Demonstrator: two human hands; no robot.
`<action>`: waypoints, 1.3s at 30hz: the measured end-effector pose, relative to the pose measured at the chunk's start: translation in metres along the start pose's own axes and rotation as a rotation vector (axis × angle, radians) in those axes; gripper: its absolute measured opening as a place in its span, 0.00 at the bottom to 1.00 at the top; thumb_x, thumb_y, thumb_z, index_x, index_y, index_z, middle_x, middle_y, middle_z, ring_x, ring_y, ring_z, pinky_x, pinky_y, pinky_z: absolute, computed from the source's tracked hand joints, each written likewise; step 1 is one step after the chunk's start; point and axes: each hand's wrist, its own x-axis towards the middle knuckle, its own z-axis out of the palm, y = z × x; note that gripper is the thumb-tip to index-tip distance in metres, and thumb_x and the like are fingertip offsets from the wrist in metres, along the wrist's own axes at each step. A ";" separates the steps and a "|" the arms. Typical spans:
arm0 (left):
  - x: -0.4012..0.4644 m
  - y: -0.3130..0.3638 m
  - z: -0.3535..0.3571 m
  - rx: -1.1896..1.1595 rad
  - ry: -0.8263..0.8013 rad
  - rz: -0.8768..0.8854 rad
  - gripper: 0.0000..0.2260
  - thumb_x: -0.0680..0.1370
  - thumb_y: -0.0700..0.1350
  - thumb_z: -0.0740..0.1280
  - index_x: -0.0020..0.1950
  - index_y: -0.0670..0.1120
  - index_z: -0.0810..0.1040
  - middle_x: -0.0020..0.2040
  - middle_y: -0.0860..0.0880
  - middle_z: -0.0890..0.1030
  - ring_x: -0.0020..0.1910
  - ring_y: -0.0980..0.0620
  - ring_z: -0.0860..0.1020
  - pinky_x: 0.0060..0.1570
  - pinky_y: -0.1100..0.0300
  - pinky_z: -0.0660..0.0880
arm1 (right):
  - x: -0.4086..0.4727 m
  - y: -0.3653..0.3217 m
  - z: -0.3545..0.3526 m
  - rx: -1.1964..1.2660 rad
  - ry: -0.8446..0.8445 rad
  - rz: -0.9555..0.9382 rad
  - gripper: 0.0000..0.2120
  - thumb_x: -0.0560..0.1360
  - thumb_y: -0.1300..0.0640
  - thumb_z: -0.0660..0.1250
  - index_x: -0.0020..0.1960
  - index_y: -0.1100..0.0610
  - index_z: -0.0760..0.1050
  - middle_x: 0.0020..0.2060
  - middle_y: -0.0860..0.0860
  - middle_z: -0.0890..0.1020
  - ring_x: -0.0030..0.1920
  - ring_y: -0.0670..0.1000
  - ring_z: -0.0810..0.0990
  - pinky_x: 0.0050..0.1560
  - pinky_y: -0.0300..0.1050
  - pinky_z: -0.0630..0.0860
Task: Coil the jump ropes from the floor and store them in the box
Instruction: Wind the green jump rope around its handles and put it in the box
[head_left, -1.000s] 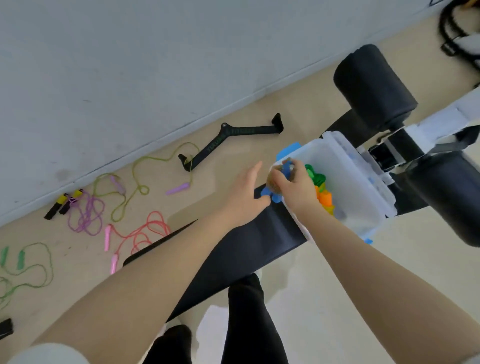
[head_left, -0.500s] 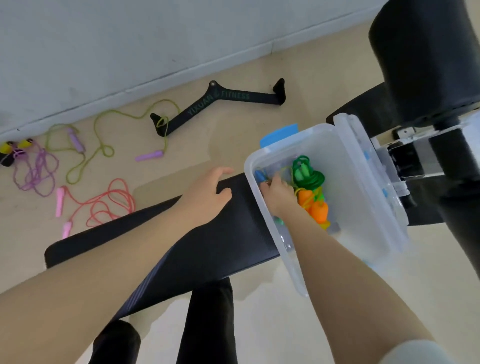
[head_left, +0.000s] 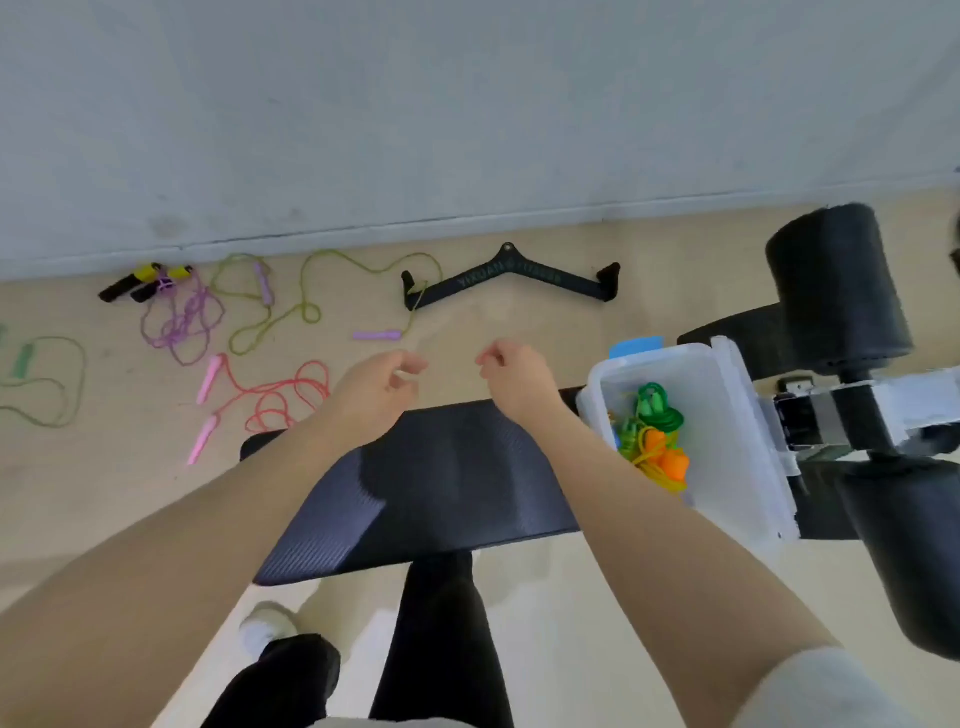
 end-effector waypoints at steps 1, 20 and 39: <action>-0.016 -0.015 -0.019 -0.022 0.038 -0.011 0.14 0.80 0.38 0.59 0.64 0.45 0.73 0.55 0.51 0.75 0.51 0.55 0.72 0.46 0.68 0.64 | -0.006 -0.023 0.013 -0.033 -0.086 -0.041 0.14 0.79 0.60 0.52 0.58 0.61 0.74 0.54 0.58 0.79 0.47 0.52 0.74 0.49 0.46 0.73; -0.313 -0.437 -0.319 -0.210 0.527 -0.232 0.11 0.76 0.35 0.63 0.58 0.41 0.75 0.52 0.44 0.78 0.44 0.46 0.75 0.53 0.55 0.70 | -0.142 -0.375 0.379 -0.711 -0.423 -0.521 0.11 0.79 0.56 0.52 0.46 0.56 0.72 0.45 0.51 0.71 0.46 0.51 0.69 0.46 0.43 0.65; -0.179 -0.589 -0.506 -0.347 0.585 -0.338 0.13 0.79 0.39 0.60 0.63 0.43 0.73 0.55 0.48 0.79 0.49 0.49 0.76 0.37 0.71 0.64 | 0.059 -0.562 0.544 -0.890 -0.460 -0.433 0.13 0.78 0.62 0.50 0.37 0.56 0.67 0.34 0.51 0.70 0.44 0.55 0.73 0.34 0.42 0.66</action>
